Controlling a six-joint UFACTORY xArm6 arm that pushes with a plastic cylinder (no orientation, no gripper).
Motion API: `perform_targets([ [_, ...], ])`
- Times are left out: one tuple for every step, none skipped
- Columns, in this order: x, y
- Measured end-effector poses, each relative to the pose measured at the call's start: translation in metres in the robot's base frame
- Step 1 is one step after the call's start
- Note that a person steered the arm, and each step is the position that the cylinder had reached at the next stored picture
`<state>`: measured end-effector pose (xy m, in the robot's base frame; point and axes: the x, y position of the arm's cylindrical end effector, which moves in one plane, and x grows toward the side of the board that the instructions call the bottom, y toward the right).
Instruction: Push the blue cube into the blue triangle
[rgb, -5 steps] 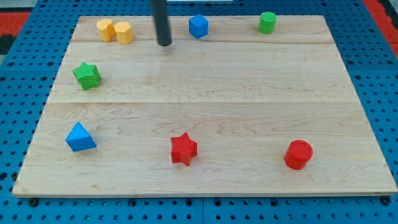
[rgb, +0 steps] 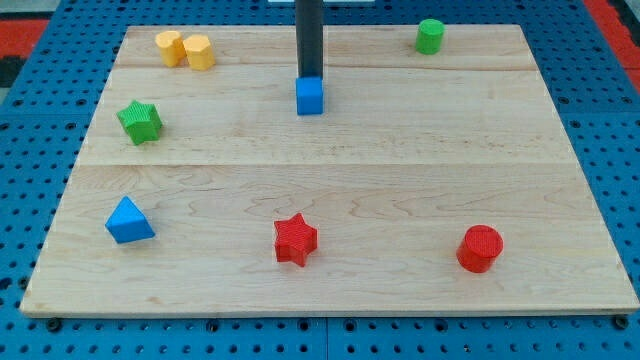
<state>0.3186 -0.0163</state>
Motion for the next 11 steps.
perform_targets([
  [-0.004, 0.003],
  [0.008, 0.017],
  [0.038, 0.026],
  [0.051, 0.034],
  [0.051, 0.049],
  [0.047, 0.039],
  [0.031, -0.022],
  [0.063, -0.053],
  [0.101, -0.060],
  [0.126, -0.068],
  [0.139, -0.126],
])
